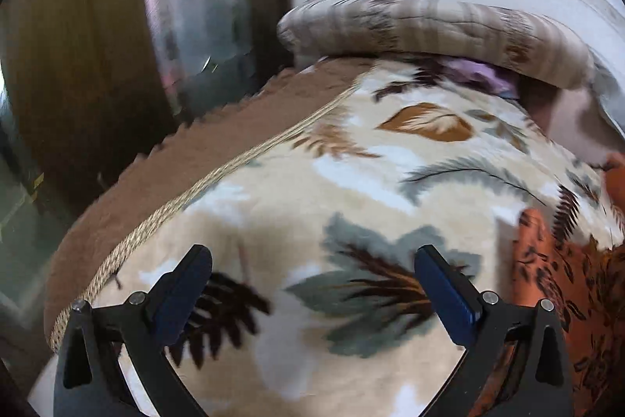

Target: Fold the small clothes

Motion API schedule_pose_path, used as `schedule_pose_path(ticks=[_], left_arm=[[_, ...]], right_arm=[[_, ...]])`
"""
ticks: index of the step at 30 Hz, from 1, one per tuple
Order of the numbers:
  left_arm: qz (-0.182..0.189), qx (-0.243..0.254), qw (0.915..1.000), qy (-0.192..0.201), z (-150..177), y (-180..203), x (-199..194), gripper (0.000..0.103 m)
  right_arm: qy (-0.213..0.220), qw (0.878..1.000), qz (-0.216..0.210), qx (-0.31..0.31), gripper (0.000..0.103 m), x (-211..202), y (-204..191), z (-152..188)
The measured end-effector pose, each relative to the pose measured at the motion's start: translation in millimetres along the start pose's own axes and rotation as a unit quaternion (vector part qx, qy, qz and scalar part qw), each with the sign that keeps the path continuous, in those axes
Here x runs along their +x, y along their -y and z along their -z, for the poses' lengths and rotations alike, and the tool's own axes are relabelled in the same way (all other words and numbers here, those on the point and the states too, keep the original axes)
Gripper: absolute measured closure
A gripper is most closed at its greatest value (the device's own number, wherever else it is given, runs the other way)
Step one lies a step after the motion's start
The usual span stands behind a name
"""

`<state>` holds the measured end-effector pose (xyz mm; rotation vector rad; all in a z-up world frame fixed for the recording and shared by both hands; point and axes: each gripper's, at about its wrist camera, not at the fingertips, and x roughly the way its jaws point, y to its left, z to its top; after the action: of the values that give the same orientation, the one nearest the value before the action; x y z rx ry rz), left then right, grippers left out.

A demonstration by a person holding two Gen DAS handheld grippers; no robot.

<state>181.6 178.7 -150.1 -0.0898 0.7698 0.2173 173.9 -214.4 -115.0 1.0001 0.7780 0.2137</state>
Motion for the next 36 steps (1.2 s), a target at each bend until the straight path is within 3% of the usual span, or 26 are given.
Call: schedule_pose_path(ticks=[4, 6, 8, 10, 11, 12, 16, 18, 20, 21, 23, 25, 27, 30, 32, 33, 34, 36], left_arm=[[-0.010, -0.017, 0.9996, -0.023, 4, -21, 14, 0.000], [0.000, -0.017, 0.9996, -0.024, 8, -25, 14, 0.000], [0.011, -0.012, 0.9997, -0.016, 10, -26, 11, 0.000], [0.031, -0.012, 0.9994, -0.004, 10, -24, 4, 0.000], [0.041, -0.014, 0.9991, 0.002, 9, -22, 1, 0.000], [0.049, -0.016, 0.9987, 0.007, 6, -20, 0, 0.000], [0.109, -0.022, 0.9930, 0.041, 4, -5, -22, 0.000], [0.154, -0.013, 0.9856, 0.069, 6, 6, -40, 0.000], [0.211, 0.003, 0.9727, 0.097, 10, 19, -62, 0.000], [0.227, 0.011, 0.9682, 0.105, 12, 23, -70, 0.000], [0.280, 0.040, 0.9513, 0.123, 19, 39, -91, 0.000], [0.314, 0.070, 0.9389, 0.122, 26, 57, -103, 0.000], [0.307, 0.107, 0.9392, 0.109, 34, 80, -106, 0.000], [0.235, 0.184, 0.9527, 0.055, 51, 117, -87, 0.000], [0.176, 0.206, 0.9626, -0.006, 61, 128, -58, 0.000], [0.165, 0.202, 0.9643, -0.046, 64, 127, -42, 0.000], [0.184, 0.173, 0.9637, -0.086, 64, 118, -28, 0.000], [0.221, 0.111, 0.9602, -0.129, 59, 102, -15, 0.000]], right_arm=[[-0.090, 0.996, 0.006, 0.010, 0.085, 65, -2, 50], [-0.108, 0.994, 0.011, 0.011, 0.081, 77, 1, 64], [-0.101, 0.995, -0.011, 0.008, 0.075, 73, 3, 66], [-0.124, 0.990, -0.062, 0.014, 0.053, 65, 4, 63], [-0.137, 0.986, -0.094, 0.013, 0.032, 58, 4, 65], [-0.141, 0.983, -0.116, 0.012, 0.028, 47, 5, 65], [-0.096, 0.985, -0.138, -0.031, 0.028, 0, 4, 57], [-0.056, 0.992, -0.101, -0.056, 0.028, -26, 10, 49], [-0.030, 0.996, -0.060, -0.063, 0.031, -42, 21, 43], [-0.024, 0.996, -0.055, -0.059, 0.043, -45, 25, 41], [-0.018, 0.998, -0.039, -0.044, 0.062, -46, 37, 34], [-0.018, 0.999, -0.015, -0.039, 0.064, -43, 49, 33], [-0.052, 0.998, 0.001, -0.026, 0.069, -31, 62, 38], [-0.066, 0.998, 0.010, -0.001, 0.086, -28, 81, 47], [-0.073, 0.997, 0.015, 0.004, 0.097, -29, 89, 50], [-0.078, 0.997, 0.016, -0.001, 0.098, -29, 90, 50], [-0.087, 0.996, 0.018, -0.007, 0.099, -30, 89, 49], [-0.105, 0.994, 0.032, -0.024, 0.099, -33, 84, 46]])
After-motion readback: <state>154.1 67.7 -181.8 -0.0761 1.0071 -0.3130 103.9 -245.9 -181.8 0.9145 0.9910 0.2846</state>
